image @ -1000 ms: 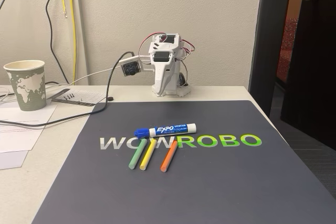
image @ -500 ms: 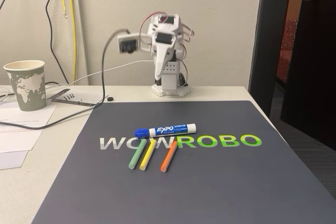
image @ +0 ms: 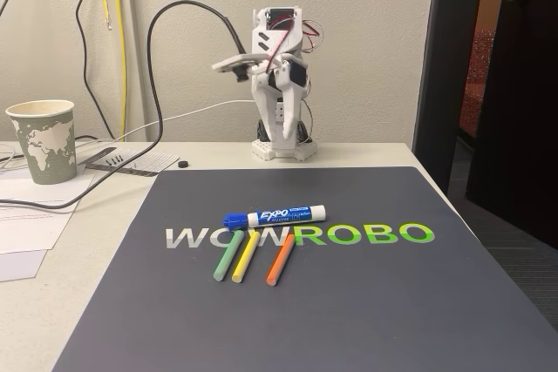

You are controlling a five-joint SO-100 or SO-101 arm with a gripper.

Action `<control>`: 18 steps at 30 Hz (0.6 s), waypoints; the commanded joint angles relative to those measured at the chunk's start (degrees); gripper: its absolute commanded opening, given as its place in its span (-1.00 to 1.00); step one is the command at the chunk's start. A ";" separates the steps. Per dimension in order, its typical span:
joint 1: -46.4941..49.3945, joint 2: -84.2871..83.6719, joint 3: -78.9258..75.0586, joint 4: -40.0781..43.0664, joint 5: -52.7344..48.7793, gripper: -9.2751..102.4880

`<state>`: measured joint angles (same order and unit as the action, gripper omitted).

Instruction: Pick up the blue marker.

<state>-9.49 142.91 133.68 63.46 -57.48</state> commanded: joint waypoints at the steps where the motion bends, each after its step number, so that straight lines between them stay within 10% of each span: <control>1: 0.00 -1.32 -2.81 0.09 -2.64 -0.56; 18: 0.70 -11.87 -7.12 0.09 15.29 -0.39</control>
<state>-8.26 131.48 129.55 62.84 -45.79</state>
